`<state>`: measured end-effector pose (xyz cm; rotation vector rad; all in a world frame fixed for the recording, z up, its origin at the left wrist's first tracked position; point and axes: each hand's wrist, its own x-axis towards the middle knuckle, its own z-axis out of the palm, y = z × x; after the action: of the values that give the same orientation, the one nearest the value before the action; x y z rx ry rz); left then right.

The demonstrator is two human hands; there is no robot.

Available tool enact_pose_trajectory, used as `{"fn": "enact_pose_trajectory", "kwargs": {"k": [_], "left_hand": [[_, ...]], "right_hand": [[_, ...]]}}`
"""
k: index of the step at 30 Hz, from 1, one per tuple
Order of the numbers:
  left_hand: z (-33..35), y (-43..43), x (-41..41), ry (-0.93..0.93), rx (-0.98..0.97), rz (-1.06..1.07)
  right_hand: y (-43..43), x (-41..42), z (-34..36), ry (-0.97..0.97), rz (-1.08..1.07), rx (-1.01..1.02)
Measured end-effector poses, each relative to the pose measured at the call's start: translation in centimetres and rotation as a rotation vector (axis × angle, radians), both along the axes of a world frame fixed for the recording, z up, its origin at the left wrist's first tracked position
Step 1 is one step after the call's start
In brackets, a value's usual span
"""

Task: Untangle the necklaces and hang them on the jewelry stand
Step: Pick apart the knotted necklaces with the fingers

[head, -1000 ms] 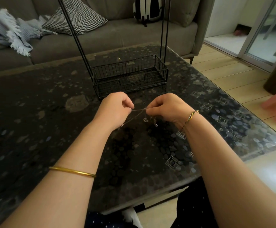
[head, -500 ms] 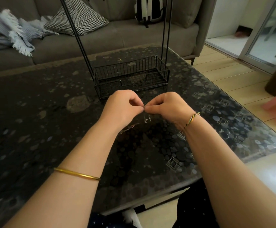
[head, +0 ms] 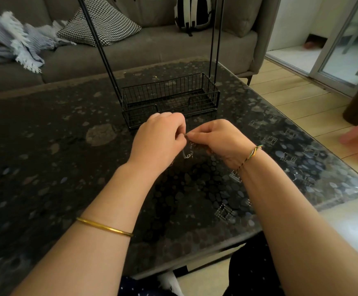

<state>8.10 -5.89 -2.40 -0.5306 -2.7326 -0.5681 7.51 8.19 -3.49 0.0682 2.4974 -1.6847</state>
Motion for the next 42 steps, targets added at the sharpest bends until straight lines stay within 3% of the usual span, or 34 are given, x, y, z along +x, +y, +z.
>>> {"fn": "enact_pose_trajectory", "kwargs": {"k": [13, 16, 20, 35, 42], "left_hand": [[-0.1, -0.5, -0.6, -0.165, 0.217, 0.017], [-0.1, -0.8, -0.8, -0.205, 0.256, 0.072], [0.1, -0.8, -0.5, -0.195, 0.280, 0.039], [0.3, 0.1, -0.1, 0.076, 0.042, 0.006], [0.3, 0.0, -0.4, -0.101, 0.254, 0.032]], "right_hand": [[-0.1, 0.0, -0.1, 0.109, 0.001, 0.056], [0.0, 0.0, 0.0, 0.076, -0.033, -0.009], [-0.1, 0.1, 0.2, 0.053, -0.056, -0.041], [-0.1, 0.5, 0.8, -0.030, -0.072, -0.180], [-0.2, 0.5, 0.8, 0.008, -0.026, -0.161]]}}
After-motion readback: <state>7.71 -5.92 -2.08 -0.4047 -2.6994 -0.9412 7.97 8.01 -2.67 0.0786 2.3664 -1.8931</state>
